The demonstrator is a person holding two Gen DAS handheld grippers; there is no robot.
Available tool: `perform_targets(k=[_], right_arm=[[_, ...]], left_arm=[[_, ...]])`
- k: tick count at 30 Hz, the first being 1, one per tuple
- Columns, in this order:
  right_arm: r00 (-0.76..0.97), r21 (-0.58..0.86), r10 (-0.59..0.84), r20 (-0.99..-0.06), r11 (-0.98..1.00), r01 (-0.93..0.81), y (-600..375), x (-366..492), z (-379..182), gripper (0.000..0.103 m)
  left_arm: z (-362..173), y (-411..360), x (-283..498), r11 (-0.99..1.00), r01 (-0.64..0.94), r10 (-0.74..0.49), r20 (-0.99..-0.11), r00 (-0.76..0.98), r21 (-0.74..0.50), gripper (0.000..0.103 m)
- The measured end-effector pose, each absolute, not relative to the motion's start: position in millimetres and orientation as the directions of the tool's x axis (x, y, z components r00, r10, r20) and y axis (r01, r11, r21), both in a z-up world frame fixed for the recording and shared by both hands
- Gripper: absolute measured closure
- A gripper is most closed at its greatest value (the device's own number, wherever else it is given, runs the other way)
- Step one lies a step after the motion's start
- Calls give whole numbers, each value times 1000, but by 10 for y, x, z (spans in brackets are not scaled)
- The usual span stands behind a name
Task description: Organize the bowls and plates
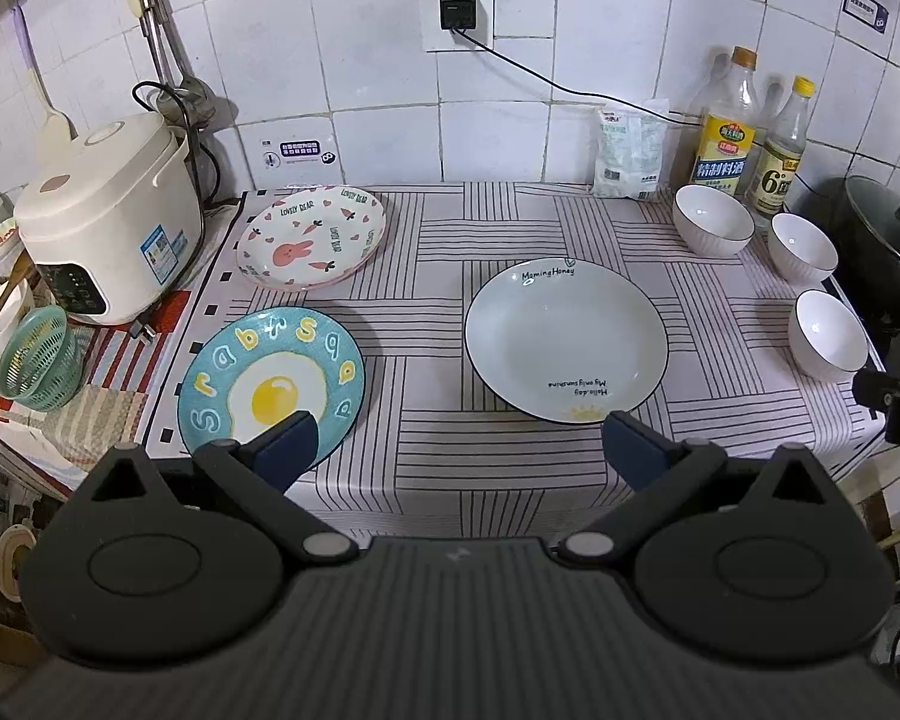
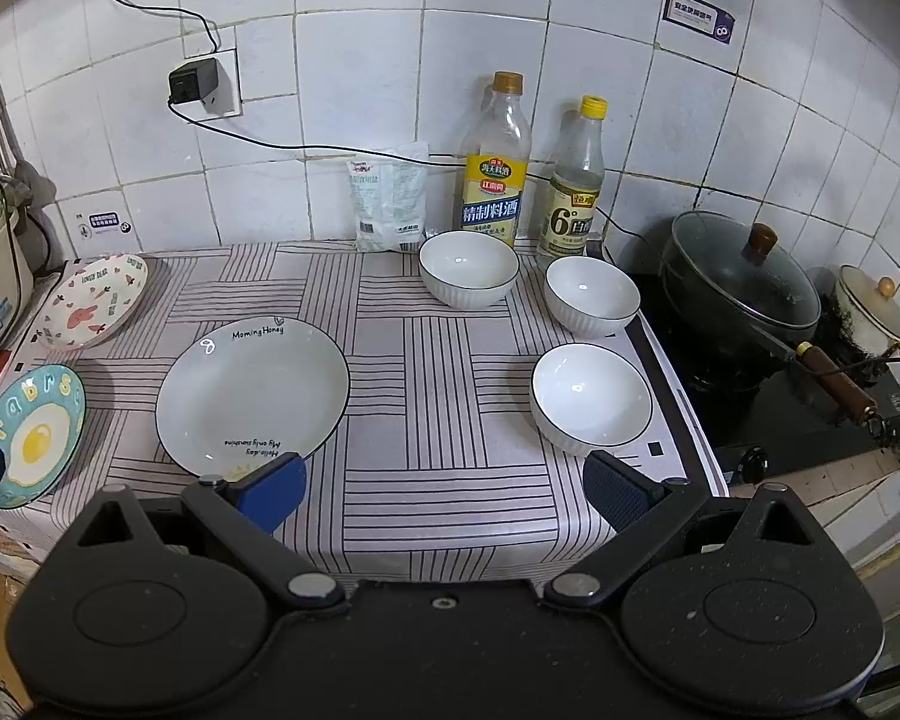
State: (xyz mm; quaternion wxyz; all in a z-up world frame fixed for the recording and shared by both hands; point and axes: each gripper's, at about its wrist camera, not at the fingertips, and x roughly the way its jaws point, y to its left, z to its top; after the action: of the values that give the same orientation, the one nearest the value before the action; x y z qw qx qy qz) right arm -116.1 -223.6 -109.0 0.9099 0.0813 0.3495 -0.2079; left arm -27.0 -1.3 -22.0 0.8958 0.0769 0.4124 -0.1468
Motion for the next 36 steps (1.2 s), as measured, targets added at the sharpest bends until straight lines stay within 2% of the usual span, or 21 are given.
perform_targets(k=[31, 36], right_arm=[[651, -6, -322, -687, 899, 439, -2280, -1041, -1149, 3], [679, 8, -311, -665, 906, 423, -2261, -1010, -1124, 3]], left_arm=[[-267, -11, -193, 943, 331, -190, -768, 611, 30, 0], [-278, -20, -121, 942, 334, -199, -776, 599, 16, 0]])
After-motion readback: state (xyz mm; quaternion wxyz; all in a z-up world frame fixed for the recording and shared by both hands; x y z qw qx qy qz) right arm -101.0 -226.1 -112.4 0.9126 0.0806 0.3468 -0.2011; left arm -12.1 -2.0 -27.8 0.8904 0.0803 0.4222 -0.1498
